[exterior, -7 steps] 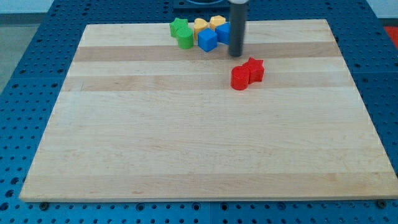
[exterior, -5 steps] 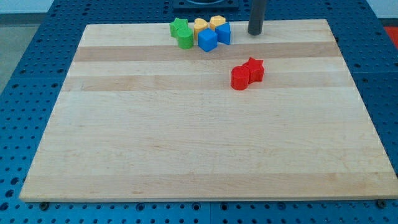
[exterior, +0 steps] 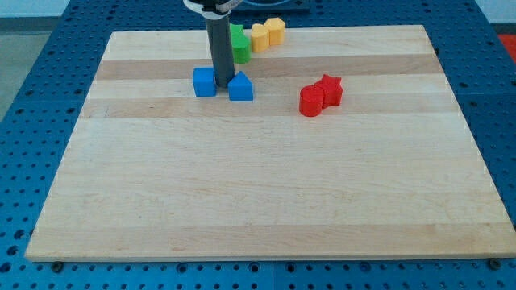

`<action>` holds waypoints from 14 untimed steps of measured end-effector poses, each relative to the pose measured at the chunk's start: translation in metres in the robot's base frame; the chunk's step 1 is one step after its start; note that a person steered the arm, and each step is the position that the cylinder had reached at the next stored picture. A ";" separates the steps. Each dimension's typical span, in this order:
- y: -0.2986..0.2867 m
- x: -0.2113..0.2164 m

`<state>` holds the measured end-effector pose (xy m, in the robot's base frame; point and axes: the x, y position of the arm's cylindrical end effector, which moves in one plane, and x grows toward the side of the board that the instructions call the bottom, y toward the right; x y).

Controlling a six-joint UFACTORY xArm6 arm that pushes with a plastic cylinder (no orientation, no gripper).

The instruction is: Push the blue blocks towards center left of the board

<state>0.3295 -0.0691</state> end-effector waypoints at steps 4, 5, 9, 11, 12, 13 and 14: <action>0.057 0.003; -0.015 0.055; 0.011 -0.018; -0.101 0.032; -0.101 0.017; -0.092 -0.012; -0.038 -0.013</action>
